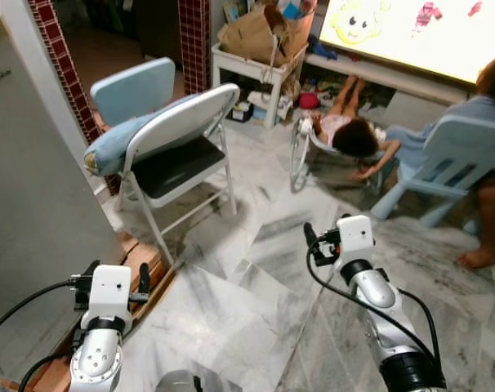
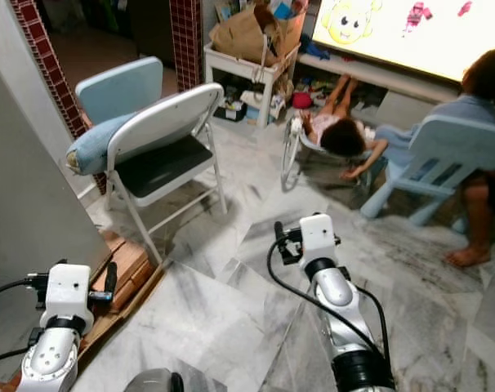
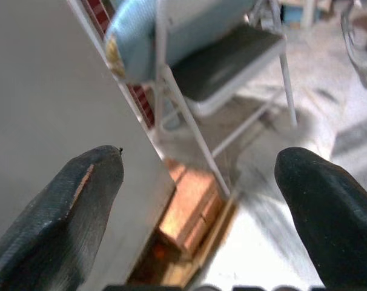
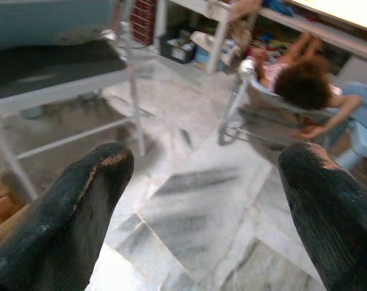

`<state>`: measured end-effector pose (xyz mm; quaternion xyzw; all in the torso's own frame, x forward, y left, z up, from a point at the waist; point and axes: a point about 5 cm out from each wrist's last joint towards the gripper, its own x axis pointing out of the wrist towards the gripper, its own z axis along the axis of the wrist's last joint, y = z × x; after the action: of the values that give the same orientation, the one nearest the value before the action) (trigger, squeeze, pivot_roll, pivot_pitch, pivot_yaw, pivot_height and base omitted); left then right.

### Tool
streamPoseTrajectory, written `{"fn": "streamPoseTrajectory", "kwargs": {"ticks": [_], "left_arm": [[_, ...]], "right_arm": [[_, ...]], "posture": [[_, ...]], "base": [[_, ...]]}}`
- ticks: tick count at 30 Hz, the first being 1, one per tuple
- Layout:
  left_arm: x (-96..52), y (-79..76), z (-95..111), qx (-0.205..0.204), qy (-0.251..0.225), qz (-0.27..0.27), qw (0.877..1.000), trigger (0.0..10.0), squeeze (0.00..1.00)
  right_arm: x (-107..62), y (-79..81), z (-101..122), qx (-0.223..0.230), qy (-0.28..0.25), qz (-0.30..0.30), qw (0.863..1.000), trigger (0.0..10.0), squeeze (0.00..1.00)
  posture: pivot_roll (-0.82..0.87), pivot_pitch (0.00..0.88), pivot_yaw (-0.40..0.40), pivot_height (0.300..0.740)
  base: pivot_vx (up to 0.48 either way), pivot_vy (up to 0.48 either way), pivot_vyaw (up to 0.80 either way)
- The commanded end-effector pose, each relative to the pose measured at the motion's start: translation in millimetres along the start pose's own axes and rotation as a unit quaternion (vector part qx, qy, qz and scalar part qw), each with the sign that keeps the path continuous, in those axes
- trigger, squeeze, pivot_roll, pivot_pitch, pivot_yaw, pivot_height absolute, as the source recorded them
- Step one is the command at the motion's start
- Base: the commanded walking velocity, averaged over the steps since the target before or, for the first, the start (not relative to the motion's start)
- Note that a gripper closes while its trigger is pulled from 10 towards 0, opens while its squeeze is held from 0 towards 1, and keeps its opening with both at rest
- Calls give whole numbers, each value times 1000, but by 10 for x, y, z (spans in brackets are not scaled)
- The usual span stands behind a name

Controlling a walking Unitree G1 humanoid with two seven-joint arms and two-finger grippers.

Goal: Restocking fridge

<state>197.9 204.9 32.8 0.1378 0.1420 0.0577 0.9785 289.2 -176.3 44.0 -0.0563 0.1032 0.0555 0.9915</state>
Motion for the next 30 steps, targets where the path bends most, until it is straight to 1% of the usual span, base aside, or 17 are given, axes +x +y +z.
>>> {"fn": "streamPoseTrajectory", "kwargs": {"ticks": [1, 2, 5, 6, 8, 9, 10, 12, 13, 14, 15, 17, 18, 21, 22, 25, 30], "left_arm": [[12, 27, 36, -6, -5, 4, 1000, 10000, 0], [11, 39, 46, -3, -11, 9, 1000, 10000, 0], [4, 87, 56, 4, -19, 31, 999, 10000, 0], [-27, 127, 97, -20, -18, 53, 998, 10000, 0], [-42, 105, 133, -20, -24, 47, 998, 10000, 0], [-56, 54, 168, 2, -36, 31, 999, 10000, 0], [-60, 37, 180, 5, -39, 27, 999, 10000, 0], [-58, -2, 179, -2, -41, 22, 999, 10000, 0], [-36, -46, 163, -3, -42, 20, 999, 10000, 0], [-36, -46, 163, -3, -42, 20, 999, 10000, 0], [-15, -66, 150, -2, -42, 17, 999, 10000, 0], [-4, -68, 158, -3, -42, 15, 999, 10000, 0], [32, -59, 189, -11, -44, 17, 999, 10000, 0], [82, -46, 209, -9, -45, 17, 999, 10000, 0], [111, -37, 220, -8, -46, 16, 999, 10000, 0], [134, -41, 240, -8, -49, 11, 999, 10000, 0], [140, -55, 228, -6, -49, 4, 999, 10000, 0]], "right_arm": [[30, -40, 85, 5, -20, -10, 1000, 10000, 0], [28, -48, 109, 8, -29, -15, 999, 10000, 0], [20, -103, 140, 18, -39, -37, 998, 10000, 0], [-2, -103, 169, 27, -46, -36, 998, 10000, 0], [-16, -70, 192, 20, -55, -21, 998, 10000, 0], [-39, -53, 196, 12, -56, -13, 998, 10000, 0], [-49, -49, 193, 13, -54, -11, 998, 10000, 0], [-90, -54, 162, -7, -50, -9, 999, 10000, 0], [-152, -83, 81, -12, -37, -25, 999, 10000, 0], [-152, -83, 81, -12, -37, -25, 999, 10000, 0], [-200, -87, 21, 12, -26, -36, 999, 10000, 0], [-243, -70, 11, 7, -26, -41, 999, 10000, 0], [-280, -22, 60, -16, -49, -26, 998, 10000, 0], [-282, 3, 95, 7, -46, -17, 999, 10000, 0], [-277, -11, 137, 21, -62, -19, 998, 10000, 0], [-269, -45, 157, 23, -63, -25, 997, 10000, 0], [-274, -77, 152, 33, -60, -31, 997, 10000, 0]], "posture": [[71, 105, -18, 740], [78, 40, -35, 740], [82, 63, -22, 740], [91, 50, -14, 740], [91, 44, -16, 740], [90, 45, -14, 740], [84, 50, -18, 740], [79, 47, -32, 740], [84, 46, -45, 740], [84, 46, -45, 740], [65, 35, -36, 740], [65, 35, -36, 740], [40, 15, -22, 740], [26, 15, -9, 740], [19, 13, -3, 740], [19, 14, -1, 740], [13, 15, 8, 740]], "base": [[0, 0, 0], [0, 0, 0], [0, 0, 0], [0, 0, 0], [0, 0, 0], [0, 0, 0], [0, 0, 0], [0, 0, 0], [0, 0, 0], [0, 0, 0], [0, 0, 0], [0, 0, 0], [0, 0, 0], [0, 0, 0], [0, 0, 0], [0, 0, 0], [-250, 0, 0]]}}
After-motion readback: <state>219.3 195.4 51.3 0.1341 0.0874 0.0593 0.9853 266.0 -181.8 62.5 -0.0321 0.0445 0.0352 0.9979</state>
